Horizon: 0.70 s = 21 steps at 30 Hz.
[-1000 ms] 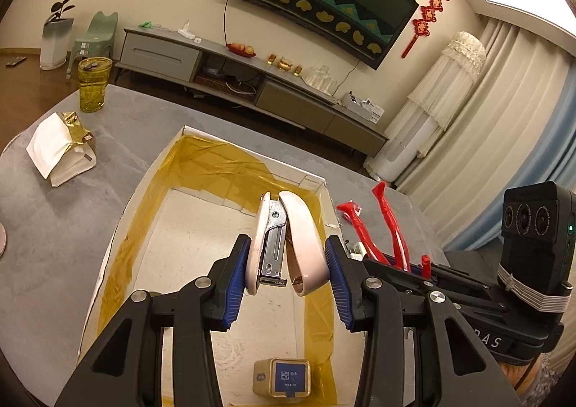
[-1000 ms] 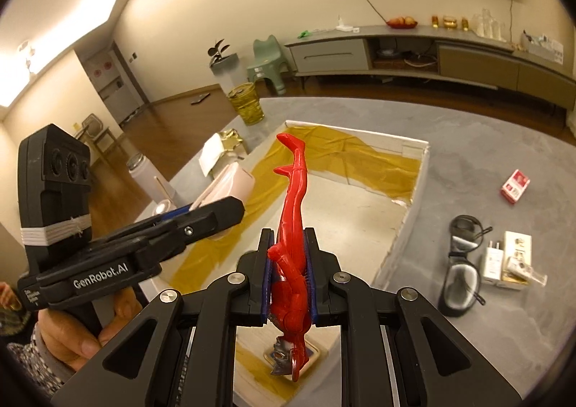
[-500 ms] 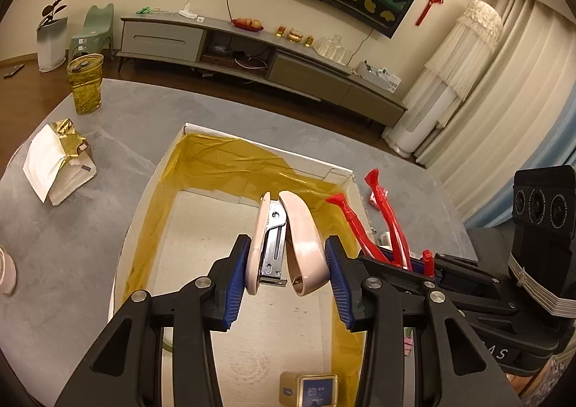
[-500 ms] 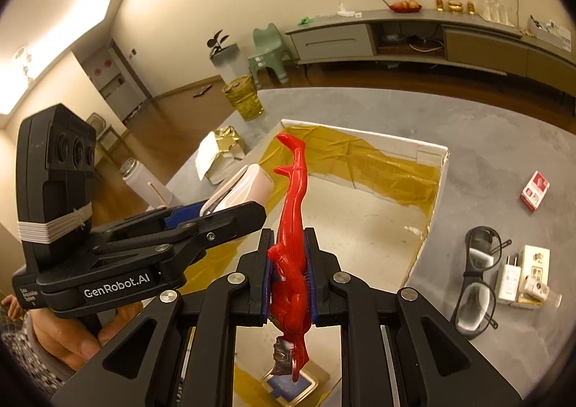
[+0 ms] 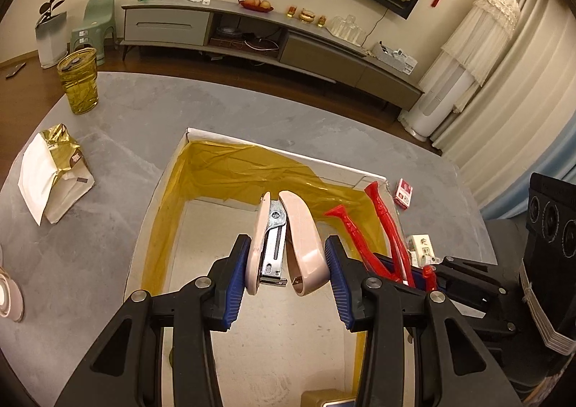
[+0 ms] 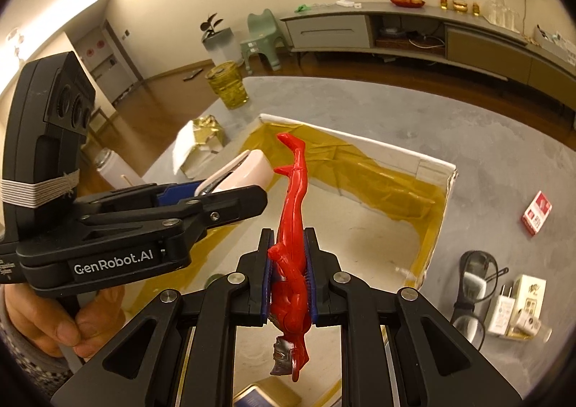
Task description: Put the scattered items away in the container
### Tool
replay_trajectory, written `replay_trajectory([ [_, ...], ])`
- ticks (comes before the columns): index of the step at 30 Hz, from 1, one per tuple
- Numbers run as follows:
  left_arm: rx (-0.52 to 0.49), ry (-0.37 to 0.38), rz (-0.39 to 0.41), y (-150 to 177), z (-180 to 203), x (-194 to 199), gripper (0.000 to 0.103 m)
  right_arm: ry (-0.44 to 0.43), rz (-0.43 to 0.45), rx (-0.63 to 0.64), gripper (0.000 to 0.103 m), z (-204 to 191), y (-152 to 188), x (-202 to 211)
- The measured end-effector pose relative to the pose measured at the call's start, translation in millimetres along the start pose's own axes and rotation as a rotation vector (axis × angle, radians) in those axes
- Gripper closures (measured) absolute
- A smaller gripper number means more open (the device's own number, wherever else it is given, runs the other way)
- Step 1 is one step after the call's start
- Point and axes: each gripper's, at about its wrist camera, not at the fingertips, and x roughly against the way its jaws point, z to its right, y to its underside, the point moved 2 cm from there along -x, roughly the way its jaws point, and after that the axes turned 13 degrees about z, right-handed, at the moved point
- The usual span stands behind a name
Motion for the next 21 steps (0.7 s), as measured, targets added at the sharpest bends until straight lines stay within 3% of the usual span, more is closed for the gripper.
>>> replay_trajectory([
  [5,-0.001,-0.049,-0.024,-3,-10,-23,0.057,0.034,-0.004,0.009,0.082,10,-3,-12],
  [8,0.020,-0.066,-0.033,-4,-18,-29,0.053,0.037,0.009,0.001,0.071,14,-4,-12],
  [21,-0.003,-0.051,0.016,-1,-13,2,0.053,-0.038,0.036,-0.037,0.071,21,13,19],
])
